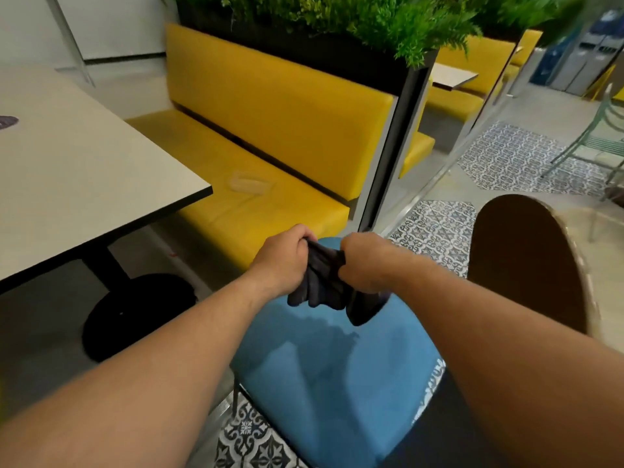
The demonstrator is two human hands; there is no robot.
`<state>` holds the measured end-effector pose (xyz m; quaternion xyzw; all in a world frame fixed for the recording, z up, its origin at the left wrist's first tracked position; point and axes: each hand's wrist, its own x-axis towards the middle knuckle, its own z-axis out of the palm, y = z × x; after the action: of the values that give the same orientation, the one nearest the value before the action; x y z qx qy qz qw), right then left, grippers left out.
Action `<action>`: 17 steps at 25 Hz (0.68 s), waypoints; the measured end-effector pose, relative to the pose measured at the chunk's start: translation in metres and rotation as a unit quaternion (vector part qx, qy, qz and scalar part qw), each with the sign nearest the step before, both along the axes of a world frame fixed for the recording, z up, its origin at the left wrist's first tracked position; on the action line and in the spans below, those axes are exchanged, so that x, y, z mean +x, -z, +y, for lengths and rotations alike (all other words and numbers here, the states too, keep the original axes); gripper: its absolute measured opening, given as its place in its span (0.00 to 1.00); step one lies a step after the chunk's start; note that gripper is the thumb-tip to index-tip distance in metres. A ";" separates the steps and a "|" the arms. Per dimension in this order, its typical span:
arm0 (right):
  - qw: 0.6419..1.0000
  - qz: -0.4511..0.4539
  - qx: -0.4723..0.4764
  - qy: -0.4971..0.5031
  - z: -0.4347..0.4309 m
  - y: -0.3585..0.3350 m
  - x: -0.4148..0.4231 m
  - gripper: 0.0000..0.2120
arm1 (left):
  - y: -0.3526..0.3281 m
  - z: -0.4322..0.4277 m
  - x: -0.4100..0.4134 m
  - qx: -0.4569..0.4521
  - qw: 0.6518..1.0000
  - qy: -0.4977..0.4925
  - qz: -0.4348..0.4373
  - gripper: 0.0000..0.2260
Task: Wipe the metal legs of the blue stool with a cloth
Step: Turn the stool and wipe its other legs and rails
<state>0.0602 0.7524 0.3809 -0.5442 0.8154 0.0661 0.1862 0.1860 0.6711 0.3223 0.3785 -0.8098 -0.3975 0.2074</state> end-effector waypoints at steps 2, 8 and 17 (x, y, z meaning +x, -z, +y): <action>0.999 -0.016 -0.026 -0.019 0.008 -0.004 -0.030 0.05 | -0.011 0.012 -0.024 -0.018 0.999 -0.028 -0.004 0.12; 0.991 -0.068 -0.077 -0.080 0.038 -0.010 -0.091 0.05 | -0.034 0.053 -0.072 -0.029 0.995 -0.090 -0.029 0.13; 0.980 -0.102 -0.125 -0.121 0.050 -0.021 -0.157 0.12 | -0.047 0.068 -0.122 -0.056 0.992 -0.105 -0.043 0.12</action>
<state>-0.0971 0.8022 0.4017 -0.6616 0.7221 -0.0699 0.1898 0.0641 0.7395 0.3694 0.4658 -0.7945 -0.3114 0.2340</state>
